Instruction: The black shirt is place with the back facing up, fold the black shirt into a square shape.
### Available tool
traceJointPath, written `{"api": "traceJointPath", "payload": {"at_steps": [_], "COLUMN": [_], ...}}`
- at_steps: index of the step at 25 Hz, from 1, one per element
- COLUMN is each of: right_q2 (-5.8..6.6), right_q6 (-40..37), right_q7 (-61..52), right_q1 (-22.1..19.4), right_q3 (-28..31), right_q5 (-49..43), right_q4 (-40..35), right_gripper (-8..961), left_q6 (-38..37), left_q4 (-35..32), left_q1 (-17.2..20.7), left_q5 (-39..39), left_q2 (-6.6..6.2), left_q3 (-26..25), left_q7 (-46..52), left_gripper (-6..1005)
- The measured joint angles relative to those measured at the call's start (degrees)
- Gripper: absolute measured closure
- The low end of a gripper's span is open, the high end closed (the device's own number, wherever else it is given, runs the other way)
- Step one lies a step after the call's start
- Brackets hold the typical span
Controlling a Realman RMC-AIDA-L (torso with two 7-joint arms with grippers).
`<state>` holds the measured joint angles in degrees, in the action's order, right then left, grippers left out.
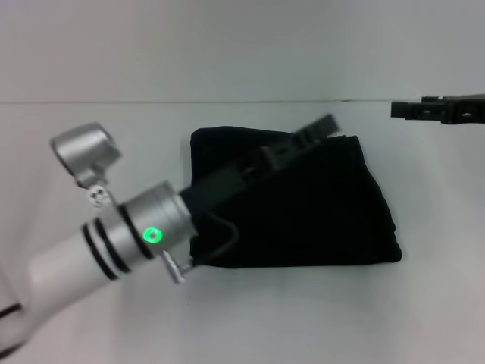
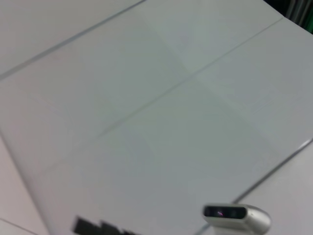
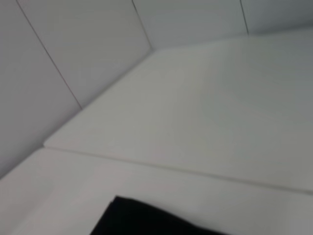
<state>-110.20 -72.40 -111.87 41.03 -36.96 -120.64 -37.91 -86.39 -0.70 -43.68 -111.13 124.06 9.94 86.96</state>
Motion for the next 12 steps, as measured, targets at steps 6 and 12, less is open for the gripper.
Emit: {"api": "traceJointPath", "payload": {"at_steps": [6, 12], "right_q2": [-0.09, -0.81], "right_q6": [0.6, 1.5], "right_q7": [-7.9, -8.6], "right_q1": [2.0, 2.1], "right_q3": [-0.8, -0.2], "right_q5": [-5.9, -5.7], "right_q4": [0.7, 2.0], "right_gripper": [27, 27], "left_q6": [0.8, 10.3], "left_q4": [-11.5, -16.0], "left_q1": [2.2, 1.7], "left_q5": [-0.1, -0.1], "left_q2": [-0.68, -3.60], "left_q3": [0.0, 3.2], "left_q7": [4.4, 12.2], "left_gripper": [161, 133]}}
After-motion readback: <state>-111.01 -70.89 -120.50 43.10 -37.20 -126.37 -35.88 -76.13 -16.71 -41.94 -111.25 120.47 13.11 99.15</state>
